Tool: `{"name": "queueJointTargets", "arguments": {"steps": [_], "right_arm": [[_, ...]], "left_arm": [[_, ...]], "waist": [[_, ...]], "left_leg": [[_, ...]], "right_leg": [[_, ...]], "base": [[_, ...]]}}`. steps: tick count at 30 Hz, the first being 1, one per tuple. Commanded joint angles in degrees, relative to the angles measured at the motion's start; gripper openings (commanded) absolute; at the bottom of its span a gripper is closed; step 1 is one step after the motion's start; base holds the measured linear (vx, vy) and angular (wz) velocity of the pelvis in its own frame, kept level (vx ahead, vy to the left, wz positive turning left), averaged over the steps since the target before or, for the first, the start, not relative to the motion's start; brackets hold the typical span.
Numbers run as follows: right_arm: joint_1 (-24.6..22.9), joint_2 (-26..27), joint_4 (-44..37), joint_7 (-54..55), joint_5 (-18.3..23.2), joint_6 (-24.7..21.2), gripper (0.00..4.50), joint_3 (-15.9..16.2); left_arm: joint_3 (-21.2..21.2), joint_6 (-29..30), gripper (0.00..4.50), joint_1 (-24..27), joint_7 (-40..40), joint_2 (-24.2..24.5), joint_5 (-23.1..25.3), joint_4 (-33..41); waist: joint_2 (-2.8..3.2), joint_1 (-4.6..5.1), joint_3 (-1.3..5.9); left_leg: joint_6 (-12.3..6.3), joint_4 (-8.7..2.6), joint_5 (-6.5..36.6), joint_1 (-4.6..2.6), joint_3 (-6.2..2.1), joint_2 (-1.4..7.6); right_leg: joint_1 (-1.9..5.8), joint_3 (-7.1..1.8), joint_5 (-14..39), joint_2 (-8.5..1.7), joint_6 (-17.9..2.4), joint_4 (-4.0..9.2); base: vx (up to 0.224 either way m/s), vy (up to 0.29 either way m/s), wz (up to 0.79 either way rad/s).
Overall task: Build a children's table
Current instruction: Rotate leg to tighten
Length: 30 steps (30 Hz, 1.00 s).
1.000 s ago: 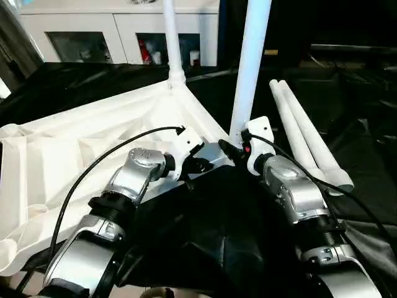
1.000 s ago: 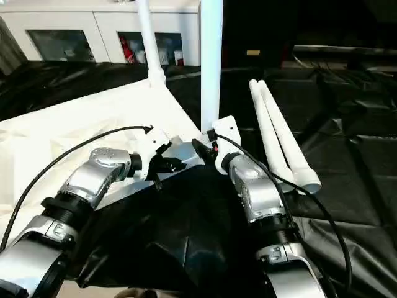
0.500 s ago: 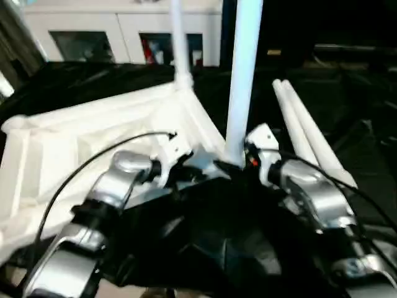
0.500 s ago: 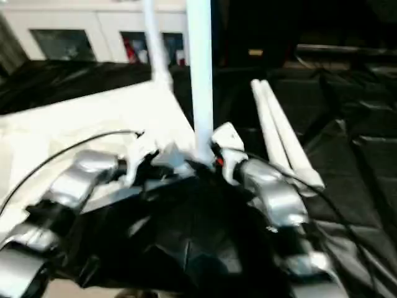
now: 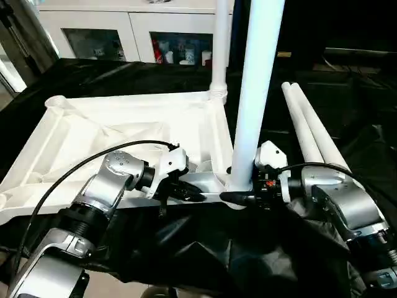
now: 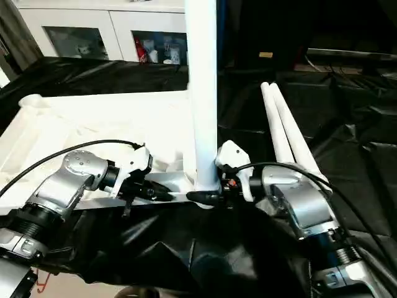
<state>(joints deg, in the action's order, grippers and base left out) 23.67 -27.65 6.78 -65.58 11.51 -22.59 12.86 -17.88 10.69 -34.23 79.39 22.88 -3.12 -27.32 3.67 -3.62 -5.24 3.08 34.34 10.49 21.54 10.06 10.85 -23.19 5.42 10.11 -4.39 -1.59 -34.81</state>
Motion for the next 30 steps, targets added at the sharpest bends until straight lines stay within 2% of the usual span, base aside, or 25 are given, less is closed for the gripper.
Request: {"name": "queueJointTargets", "arguments": {"steps": [1, 4, 6, 8, 9, 11, 12, 13, 16, 17, 18, 20, 21, 22, 24, 25, 27, 30], "right_arm": [[-1.1, 1.0, -2.8, -1.3, 1.1, -1.2, 2.94, 2.0], [-1.9, 2.4, -2.8, 1.0, 0.7, -1.5, 2.79, 2.3], [-2.0, 3.6, -2.1, 3.4, 0.1, -1.3, 2.73, 2.0], [-1.2, 8.1, 1.7, 11.9, -1.6, -1.5, 2.72, 0.2], [-0.7, 10.2, 3.5, 15.8, -2.3, -1.6, 2.72, -0.7], [0.7, 14.4, 7.9, 23.2, -3.5, -1.4, 2.72, -2.4], [0.8, 14.5, 8.1, 23.4, -3.6, -1.4, 2.72, -2.5], [2.4, 18.2, 12.0, 29.2, -4.1, -0.9, 2.72, -4.0], [4.9, 23.0, 16.8, 35.4, -4.3, 0.6, 2.71, -5.2], [5.0, 23.1, 16.9, 35.5, -4.4, 0.6, 2.71, -5.2], [6.7, 25.8, 19.6, 38.3, -4.4, 1.8, 2.71, -5.3], [8.0, 28.5, 21.9, 40.2, -5.5, 3.5, 2.71, -5.1], [8.2, 29.1, 22.2, 40.2, -5.7, 3.8, 2.71, -5.2], [8.2, 29.5, 22.3, 40.1, -5.8, 4.1, 2.71, -5.3], [8.3, 29.8, 22.4, 39.7, -5.9, 4.2, 3.26, -5.6], [8.2, 29.8, 22.2, 39.4, -5.8, 4.1, 3.40, -5.6], [8.0, 29.3, 21.6, 38.5, -5.6, 4.0, 3.40, -5.6], [7.6, 27.2, 20.3, 38.2, -6.8, 5.0, 3.83, -4.7]], "left_arm": [[0.1, -0.9, 0.00, -1.3, 1.2, -0.7, -2.2, 2.2], [0.3, -0.3, 0.00, -1.5, -0.7, -1.4, -1.7, 1.5], [0.8, 0.4, 0.00, -1.7, -2.4, -2.0, -1.6, 1.2], [1.9, 2.2, 0.00, -2.5, -6.0, -3.7, -1.6, 0.4], [2.4, 3.0, 0.00, -3.0, -7.8, -4.5, -1.4, 0.0], [3.4, 4.5, 0.00, -4.2, -12.4, -6.5, -0.7, -1.3], [3.5, 4.5, 0.00, -4.3, -12.6, -6.6, -0.6, -1.4], [4.4, 5.9, 0.00, -5.6, -17.1, -8.6, 0.0, -2.7], [5.3, 7.6, 0.00, -7.3, -23.0, -11.4, 0.8, -4.5], [5.3, 7.6, 0.00, -7.3, -23.2, -11.4, 0.9, -4.5], [5.8, 8.4, 0.00, -8.3, -27.3, -13.1, 1.5, -5.8], [5.5, 8.4, 0.00, -8.5, -29.4, -14.6, 2.2, -6.0], [5.1, 7.7, 0.00, -8.4, -29.4, -14.7, 2.6, -5.8], [4.8, 7.1, 0.00, -8.2, -29.3, -14.8, 2.9, -5.7], [4.7, 7.8, 0.00, -7.8, -28.5, -15.0, 2.5, -4.9], [4.7, 7.8, 0.00, -7.7, -28.2, -15.0, 2.4, -4.7], [4.4, 7.6, 0.00, -7.4, -27.5, -14.6, 2.3, -4.3], [4.0, 7.0, 0.00, -6.9, -26.3, -13.7, 2.2, -4.0]], "waist": [[-0.46, 0.06, 4.33], [-0.46, 0.04, 4.37], [-0.53, 0.13, 4.22], [-0.50, 0.35, 4.15], [-0.36, 0.67, 4.02], [-0.54, 1.49, 4.08], [-0.54, 1.49, 4.08], [-0.51, 2.25, 4.12], [-0.53, 2.44, 4.18], [-0.52, 2.51, 4.38], [-0.54, 2.45, 4.55], [-0.42, 2.60, 4.63], [-0.80, 2.48, 4.76], [-0.72, 2.49, 4.68], [-0.66, 2.44, 4.70], [-0.85, 2.44, 4.70], [-0.80, 2.49, 4.60], [-0.82, 2.43, 4.59]], "left_leg": [[-4.71, -3.82, 9.4, -0.54, -0.79, 2.40], [-4.61, -3.83, 9.5, -0.50, -0.82, 2.44], [-4.00, -3.92, 10.4, -0.56, -0.83, 2.39], [-3.49, -3.96, 10.9, -0.54, -0.83, 2.27], [-2.71, -3.95, 11.4, -0.60, -0.76, 2.16], [-1.33, -4.15, 12.1, -0.43, -1.15, 1.97], [-1.33, -4.15, 12.1, -0.43, -1.15, 1.97], [-1.08, -3.99, 12.3, -0.40, -1.03, 1.86], [-1.52, -3.87, 11.5, -0.56, -0.98, 1.71], [-1.94, -3.80, 10.5, -0.51, -0.95, 1.74], [-2.54, -3.70, 9.2, -0.37, -0.87, 1.71], [-2.94, -3.63, 8.3, -0.30, -0.85, 1.69], [-3.35, -3.67, 7.7, -0.35, -0.90, 1.80], [-3.58, -3.65, 7.6, -0.27, -0.85, 1.77], [-4.27, -3.65, 7.7, -0.31, -0.78, 1.81], [-4.43, -3.69, 7.8, -0.33, -0.81, 1.87], [-4.32, -3.72, 8.7, -0.43, -0.76, 1.87], [-4.12, -3.73, 8.7, -0.38, -0.76, 1.87]], "right_leg": [[3.28, -3.34, 12.6, -4.08, -12.7, 4.51], [3.29, -3.36, 12.6, -4.15, -12.8, 4.48], [3.21, -3.33, 14.6, -4.20, -12.4, 4.68], [3.15, -3.32, 15.8, -4.19, -11.9, 4.84], [2.80, -3.33, 16.9, -4.25, -12.0, 5.00], [3.24, -3.08, 19.3, -4.27, -10.5, 5.08], [3.24, -3.08, 19.3, -4.27, -10.5, 5.08], [3.14, -3.13, 18.6, -4.17, -11.2, 5.03], [3.15, -3.18, 18.0, -4.21, -11.2, 5.25], [3.25, -3.22, 16.0, -4.18, -11.6, 5.03], [3.43, -3.26, 13.5, -4.11, -12.0, 4.76], [3.43, -3.15, 11.4, -4.03, -13.0, 4.53], [3.57, -3.16, 10.8, -4.15, -13.3, 4.40], [3.59, -3.17, 10.6, -4.09, -13.3, 4.40], [3.65, -3.21, 10.1, -4.10, -13.3, 4.40], [3.67, -3.22, 10.4, -4.15, -13.4, 4.35], [3.57, -3.23, 11.7, -4.17, -13.2, 4.55], [3.61, -3.28, 12.4, -4.22, -12.8, 4.59]], "base": [[0.000, 0.000, 0.00], [0.000, 0.000, 0.00], [0.000, 0.000, 0.00], [0.000, 0.000, 0.00], [0.000, 0.000, 0.00], [0.000, 0.000, 0.00], [0.000, 0.000, 0.00], [0.000, 0.000, 0.00], [0.000, 0.000, 0.00], [0.000, 0.000, 0.00], [0.000, 0.000, 0.00], [0.000, 0.000, 0.00], [0.000, 0.000, 0.00], [0.000, 0.000, 0.00], [0.000, 0.000, 0.00], [0.000, 0.000, 0.00], [0.000, 0.000, 0.00], [0.000, 0.000, 0.00]]}}
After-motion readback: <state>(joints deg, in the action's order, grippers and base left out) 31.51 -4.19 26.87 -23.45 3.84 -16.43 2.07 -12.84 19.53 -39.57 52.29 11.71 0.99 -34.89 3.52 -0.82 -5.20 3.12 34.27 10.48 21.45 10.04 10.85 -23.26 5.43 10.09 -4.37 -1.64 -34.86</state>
